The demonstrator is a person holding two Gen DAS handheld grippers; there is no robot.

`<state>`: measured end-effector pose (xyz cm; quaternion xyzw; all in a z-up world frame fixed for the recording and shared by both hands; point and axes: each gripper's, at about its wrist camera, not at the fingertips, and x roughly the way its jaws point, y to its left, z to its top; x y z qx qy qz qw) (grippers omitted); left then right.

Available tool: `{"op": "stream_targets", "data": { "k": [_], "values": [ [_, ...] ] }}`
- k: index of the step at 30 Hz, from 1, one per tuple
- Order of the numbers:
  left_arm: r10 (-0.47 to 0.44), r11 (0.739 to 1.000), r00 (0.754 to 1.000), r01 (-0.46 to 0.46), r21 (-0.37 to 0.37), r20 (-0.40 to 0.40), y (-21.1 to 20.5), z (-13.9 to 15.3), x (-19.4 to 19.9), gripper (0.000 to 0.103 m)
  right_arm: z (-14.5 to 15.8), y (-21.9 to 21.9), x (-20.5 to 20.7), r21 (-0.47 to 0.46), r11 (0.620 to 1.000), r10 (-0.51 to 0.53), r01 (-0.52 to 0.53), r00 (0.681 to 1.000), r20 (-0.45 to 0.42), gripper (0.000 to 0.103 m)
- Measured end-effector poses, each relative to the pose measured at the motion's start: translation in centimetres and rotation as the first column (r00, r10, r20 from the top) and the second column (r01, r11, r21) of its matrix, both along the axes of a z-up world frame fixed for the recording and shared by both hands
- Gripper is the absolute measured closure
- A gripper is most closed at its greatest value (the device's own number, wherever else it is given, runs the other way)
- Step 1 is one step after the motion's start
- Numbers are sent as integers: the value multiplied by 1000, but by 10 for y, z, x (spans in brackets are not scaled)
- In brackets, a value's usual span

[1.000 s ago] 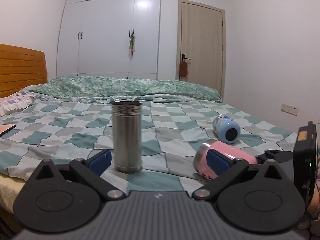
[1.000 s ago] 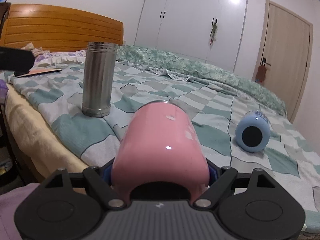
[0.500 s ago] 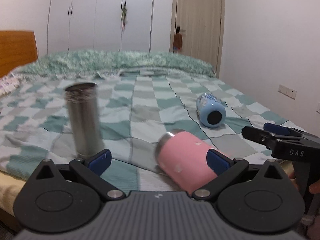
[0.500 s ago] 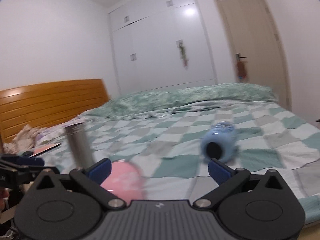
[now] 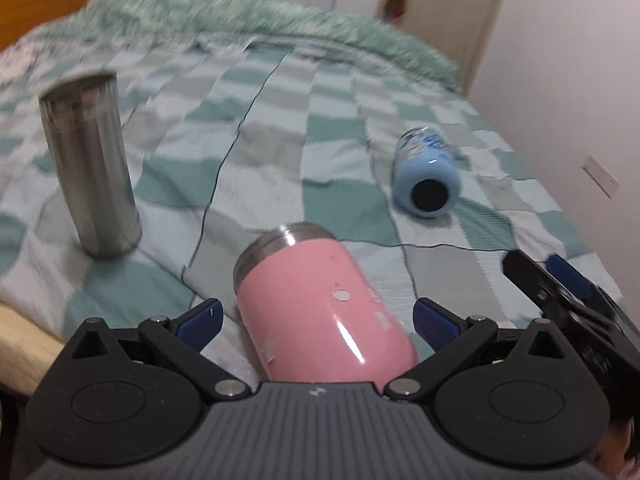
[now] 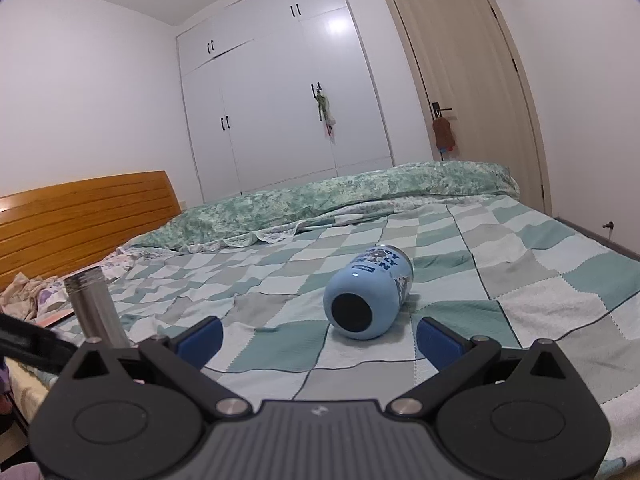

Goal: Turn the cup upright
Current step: 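Grasp the pink cup with the left tool while the right tool releases it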

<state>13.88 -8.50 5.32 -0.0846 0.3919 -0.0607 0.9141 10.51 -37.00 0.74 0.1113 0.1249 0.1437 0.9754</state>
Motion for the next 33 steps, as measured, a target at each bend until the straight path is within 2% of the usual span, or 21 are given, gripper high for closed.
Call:
{"op": "stream_targets", "data": {
  "k": [6,9,11,17,26,33],
  "values": [
    [105,994,992,-106,-6,-64,-3,-21,28,0,-7,1,6,-11,1000,7,-7,999,-41,0],
    [135,989,984,-141,-51,-113,3,-29,42,0,-10,1,6,-7,1000,17,-17,998,-53,0],
    [117,989,986,-126,-77,-115,4,-29,44,8,-11,1,7,-3,1000,22,-23,998,-60,0],
    [54,996,990,-63,-68,-127,6,-24,46,10,-13,0,6,2,1000,17,-17,998,-68,0],
    [8,1000,1000,-8,-28,10,12,-4,33,12,-13,1,5,-2,1000,9,-9,997,-72,0],
    [-21,998,987,12,55,161,9,16,18,16,-14,4,5,-14,1000,14,-15,997,-72,0]
  ]
}}
